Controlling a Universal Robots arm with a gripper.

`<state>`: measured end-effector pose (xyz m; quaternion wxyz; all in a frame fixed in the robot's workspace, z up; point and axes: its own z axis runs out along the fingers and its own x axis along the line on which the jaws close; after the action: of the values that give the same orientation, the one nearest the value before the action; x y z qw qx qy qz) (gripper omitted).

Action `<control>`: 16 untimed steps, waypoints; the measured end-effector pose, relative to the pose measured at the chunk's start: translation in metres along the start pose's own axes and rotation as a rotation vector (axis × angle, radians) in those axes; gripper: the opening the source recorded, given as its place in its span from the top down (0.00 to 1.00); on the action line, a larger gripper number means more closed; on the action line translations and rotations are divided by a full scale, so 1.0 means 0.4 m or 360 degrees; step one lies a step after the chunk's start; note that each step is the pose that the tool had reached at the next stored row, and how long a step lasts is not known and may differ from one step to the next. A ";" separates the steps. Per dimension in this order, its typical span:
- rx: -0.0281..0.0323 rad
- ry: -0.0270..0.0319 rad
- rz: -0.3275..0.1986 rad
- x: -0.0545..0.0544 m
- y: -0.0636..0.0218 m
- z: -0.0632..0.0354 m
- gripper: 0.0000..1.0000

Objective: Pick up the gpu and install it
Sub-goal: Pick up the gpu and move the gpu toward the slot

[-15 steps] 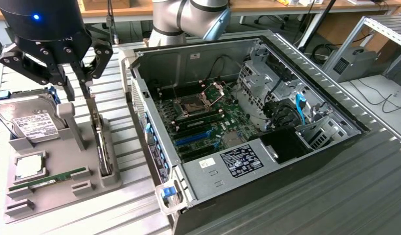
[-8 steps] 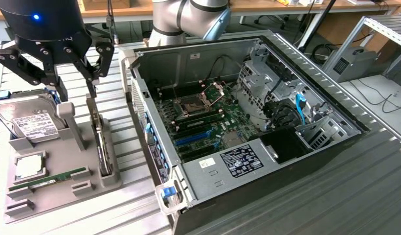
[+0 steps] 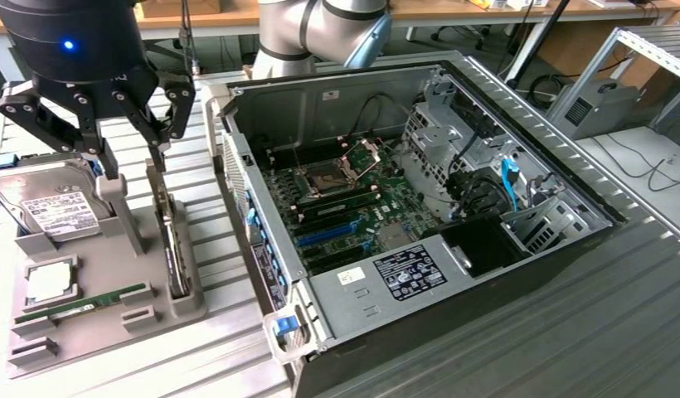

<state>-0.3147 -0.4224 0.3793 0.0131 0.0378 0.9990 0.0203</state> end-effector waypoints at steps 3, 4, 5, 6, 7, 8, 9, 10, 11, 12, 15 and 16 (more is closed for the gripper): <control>0.00001 0.00000 0.0000 0.000 -0.001 0.014 0.52; 0.00000 0.00000 0.0000 0.000 -0.001 0.018 0.52; 0.00002 0.00001 0.0000 0.001 -0.001 0.023 0.52; 0.00002 0.00001 0.0000 0.001 -0.001 0.027 0.52; 0.00001 0.00000 0.0000 0.001 -0.001 0.032 0.52; 0.00000 0.00000 0.0000 0.001 -0.001 0.036 0.52; 0.00000 -0.00001 0.0000 0.001 -0.002 0.041 0.52; 0.00000 -0.00001 0.0000 0.001 -0.002 0.045 0.52; 0.00001 0.00000 0.0000 0.001 -0.002 0.050 0.52; 0.00001 -0.00001 0.0000 0.001 -0.002 0.055 0.52; 0.00002 0.00002 0.0000 0.002 -0.003 0.071 0.52; 0.00001 0.00001 0.0000 0.002 -0.003 0.076 0.52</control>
<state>-0.3147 -0.4224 0.3488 0.0131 0.0378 0.9990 0.0203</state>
